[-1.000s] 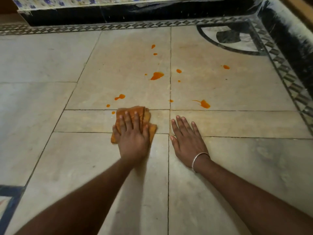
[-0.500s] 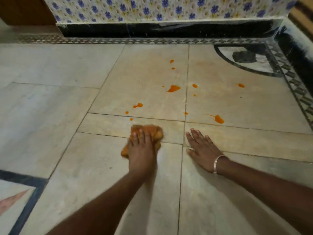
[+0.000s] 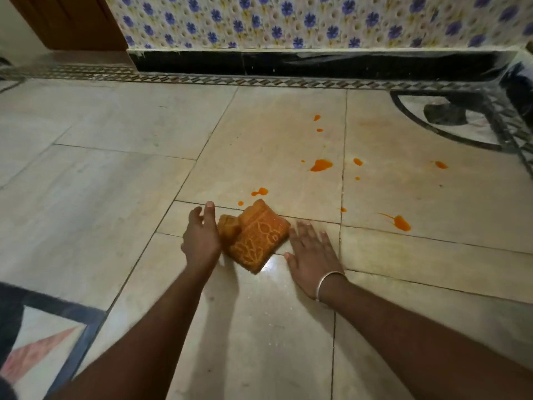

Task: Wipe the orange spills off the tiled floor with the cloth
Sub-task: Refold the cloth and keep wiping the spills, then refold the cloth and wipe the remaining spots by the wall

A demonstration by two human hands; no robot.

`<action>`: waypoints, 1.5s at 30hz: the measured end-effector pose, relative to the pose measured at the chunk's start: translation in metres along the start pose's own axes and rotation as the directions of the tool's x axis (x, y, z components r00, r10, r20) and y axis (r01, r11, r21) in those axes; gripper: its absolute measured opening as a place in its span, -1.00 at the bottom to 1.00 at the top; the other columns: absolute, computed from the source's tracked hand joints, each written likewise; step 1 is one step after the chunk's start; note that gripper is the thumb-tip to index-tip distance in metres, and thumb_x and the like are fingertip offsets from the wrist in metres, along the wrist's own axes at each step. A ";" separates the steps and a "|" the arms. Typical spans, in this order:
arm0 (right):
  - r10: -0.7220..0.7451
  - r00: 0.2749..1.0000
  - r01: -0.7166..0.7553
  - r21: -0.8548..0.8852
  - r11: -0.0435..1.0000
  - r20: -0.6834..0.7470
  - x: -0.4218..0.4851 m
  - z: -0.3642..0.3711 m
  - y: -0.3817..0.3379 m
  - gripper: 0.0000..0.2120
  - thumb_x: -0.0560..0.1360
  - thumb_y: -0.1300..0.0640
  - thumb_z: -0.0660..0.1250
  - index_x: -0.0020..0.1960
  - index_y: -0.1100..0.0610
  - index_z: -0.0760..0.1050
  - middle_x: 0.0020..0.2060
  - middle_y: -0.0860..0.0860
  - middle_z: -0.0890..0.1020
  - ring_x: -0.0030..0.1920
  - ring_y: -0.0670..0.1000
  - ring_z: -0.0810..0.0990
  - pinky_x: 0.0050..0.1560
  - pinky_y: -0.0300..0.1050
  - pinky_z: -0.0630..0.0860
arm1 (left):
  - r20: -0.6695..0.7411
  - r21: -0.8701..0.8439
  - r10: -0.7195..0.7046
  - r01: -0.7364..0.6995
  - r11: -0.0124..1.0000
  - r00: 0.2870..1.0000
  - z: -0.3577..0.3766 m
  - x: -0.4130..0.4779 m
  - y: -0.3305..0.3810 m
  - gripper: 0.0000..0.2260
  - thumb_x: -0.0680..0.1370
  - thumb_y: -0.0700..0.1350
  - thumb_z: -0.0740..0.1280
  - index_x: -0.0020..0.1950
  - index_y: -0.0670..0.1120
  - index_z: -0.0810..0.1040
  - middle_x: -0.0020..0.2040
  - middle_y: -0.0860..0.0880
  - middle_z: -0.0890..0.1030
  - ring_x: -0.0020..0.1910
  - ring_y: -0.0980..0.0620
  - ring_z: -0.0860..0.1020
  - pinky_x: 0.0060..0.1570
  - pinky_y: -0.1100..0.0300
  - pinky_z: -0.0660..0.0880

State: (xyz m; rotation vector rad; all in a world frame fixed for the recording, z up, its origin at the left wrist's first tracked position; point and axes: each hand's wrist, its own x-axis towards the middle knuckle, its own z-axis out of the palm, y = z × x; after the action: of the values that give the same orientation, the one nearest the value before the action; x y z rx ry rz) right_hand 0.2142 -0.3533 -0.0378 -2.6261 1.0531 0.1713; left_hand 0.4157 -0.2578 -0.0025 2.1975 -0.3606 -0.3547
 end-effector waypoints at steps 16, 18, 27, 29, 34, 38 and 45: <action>0.019 0.976 -0.018 0.009 1.000 -0.215 0.005 0.056 0.001 -0.37 0.63 -0.13 -0.11 0.63 0.12 -0.04 0.62 0.08 -0.02 0.62 0.07 -0.07 0.58 0.15 -0.04 | 0.158 0.626 0.296 -0.327 0.708 0.942 0.077 -0.035 -0.056 -0.39 0.69 0.22 -0.09 0.71 0.01 -0.01 0.71 -0.14 -0.02 0.69 -0.21 -0.09 0.53 -0.43 -0.15; 0.019 0.972 -0.020 -0.002 1.000 -0.235 0.006 0.057 0.002 -0.37 0.63 -0.11 -0.07 0.62 0.13 0.01 0.62 0.10 0.02 0.61 0.08 -0.03 0.57 0.15 -0.04 | 0.281 0.608 0.360 -0.456 0.650 0.889 0.094 -0.051 -0.047 -0.36 0.67 0.27 -0.13 0.71 0.03 -0.04 0.71 -0.13 -0.07 0.68 -0.19 -0.15 0.55 -0.38 -0.22; 0.023 0.977 -0.034 -0.049 0.998 -0.214 0.006 0.062 0.003 -0.37 0.63 -0.14 -0.14 0.63 0.11 -0.05 0.62 0.07 -0.02 0.61 0.07 -0.05 0.57 0.14 -0.09 | 0.301 0.663 0.226 -0.374 0.649 0.926 0.046 0.060 -0.042 -0.38 0.71 0.25 -0.12 0.71 -0.01 -0.10 0.70 -0.22 -0.09 0.68 -0.25 -0.13 0.56 -0.36 -0.26; 0.031 0.981 -0.045 -0.068 0.997 -0.192 0.006 0.063 0.003 -0.36 0.62 -0.14 -0.17 0.63 0.11 -0.05 0.62 0.08 -0.03 0.61 0.08 -0.06 0.56 0.14 -0.10 | 0.278 0.699 0.190 -0.334 0.633 0.941 0.030 0.045 -0.048 -0.39 0.73 0.19 -0.11 0.70 -0.09 -0.09 0.68 -0.28 -0.03 0.66 -0.32 -0.04 0.57 -0.36 -0.17; 0.056 0.998 -0.054 -0.070 0.996 0.022 0.006 0.042 -0.002 -0.26 0.49 -0.20 -0.43 0.61 0.08 -0.30 0.60 0.06 -0.27 0.60 0.06 -0.28 0.56 0.09 -0.29 | 0.277 0.747 0.113 -0.288 0.599 0.954 0.020 -0.017 -0.039 -0.62 0.73 -0.03 0.07 0.48 -0.19 0.36 0.44 -0.30 0.47 0.36 -0.29 0.49 0.29 -0.15 0.43; 0.110 0.978 -0.154 0.256 0.954 0.179 0.017 -0.005 -0.012 -0.43 0.69 -0.12 -0.10 0.61 0.14 0.03 0.62 0.10 -0.04 0.61 0.09 -0.07 0.57 0.03 -0.10 | 0.346 0.229 0.014 -0.098 0.968 0.938 -0.010 -0.013 0.005 -0.67 0.73 0.05 0.16 0.22 -0.17 0.56 0.17 -0.20 0.64 0.12 -0.20 0.59 0.08 0.03 0.49; 0.258 0.919 -0.346 0.922 0.173 0.297 0.012 -0.144 -0.018 -0.37 0.55 -0.33 0.19 0.47 0.03 0.36 0.33 0.16 0.52 0.26 0.18 0.53 0.30 0.15 0.46 | 0.606 -0.642 -0.034 0.514 0.568 0.794 -0.017 -0.024 0.108 -0.57 0.69 0.14 0.22 0.29 -0.18 0.61 0.18 -0.26 0.69 0.23 -0.26 0.61 0.34 -0.18 0.49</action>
State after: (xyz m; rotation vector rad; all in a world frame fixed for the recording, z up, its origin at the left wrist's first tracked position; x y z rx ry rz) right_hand 0.2347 -0.3958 0.1000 -1.1950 1.1069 -0.2602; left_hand 0.3854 -0.3005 0.0961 1.2086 -0.0777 -1.1116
